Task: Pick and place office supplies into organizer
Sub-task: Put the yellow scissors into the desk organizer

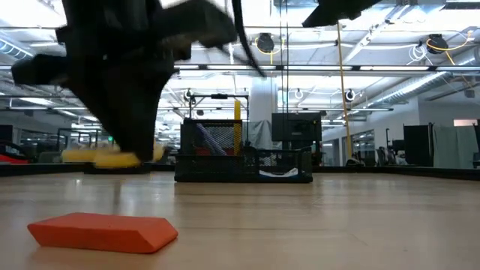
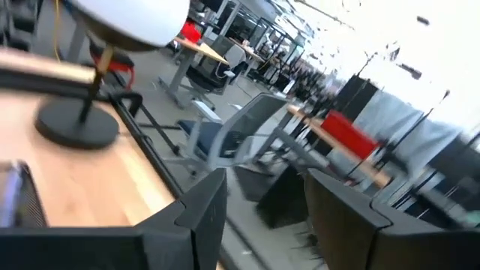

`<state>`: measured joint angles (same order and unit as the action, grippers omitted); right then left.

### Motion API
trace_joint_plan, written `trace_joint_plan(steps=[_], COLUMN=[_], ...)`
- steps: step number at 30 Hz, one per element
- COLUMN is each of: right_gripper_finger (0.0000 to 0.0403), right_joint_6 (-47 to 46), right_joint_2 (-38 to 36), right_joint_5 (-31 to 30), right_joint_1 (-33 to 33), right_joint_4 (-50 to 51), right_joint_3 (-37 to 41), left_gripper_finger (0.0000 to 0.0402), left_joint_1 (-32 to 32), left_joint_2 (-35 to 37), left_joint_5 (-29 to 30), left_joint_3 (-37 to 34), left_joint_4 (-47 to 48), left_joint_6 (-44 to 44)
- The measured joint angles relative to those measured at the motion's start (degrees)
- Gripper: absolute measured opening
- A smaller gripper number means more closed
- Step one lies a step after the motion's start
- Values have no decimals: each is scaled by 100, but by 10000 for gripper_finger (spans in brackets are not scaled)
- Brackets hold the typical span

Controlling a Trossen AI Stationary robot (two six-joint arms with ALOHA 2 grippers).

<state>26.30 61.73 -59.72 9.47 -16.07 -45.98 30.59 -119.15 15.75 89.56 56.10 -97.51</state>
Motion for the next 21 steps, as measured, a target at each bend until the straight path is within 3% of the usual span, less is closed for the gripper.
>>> trace_joint_plan(steps=[4, 10, 21], right_gripper_finger=[171, 171, 171], right_joint_6=[751, 303, -805], right_joint_2=[0, 0, -3], right_joint_5=[-4, 105, 2102], right_joint_1=[0, -1, 0], right_joint_4=[3, 257, 779], right_joint_3=[0, 0, 2], left_gripper_finger=[13, 12, 12], left_joint_1=[102, 246, 358], left_joint_2=[-13, -2, 665], left_joint_5=[434, 1259, 3433], left_joint_3=[315, 854, 1206], left_joint_4=[346, 1264, 2488], left_joint_6=[151, 210, 773])
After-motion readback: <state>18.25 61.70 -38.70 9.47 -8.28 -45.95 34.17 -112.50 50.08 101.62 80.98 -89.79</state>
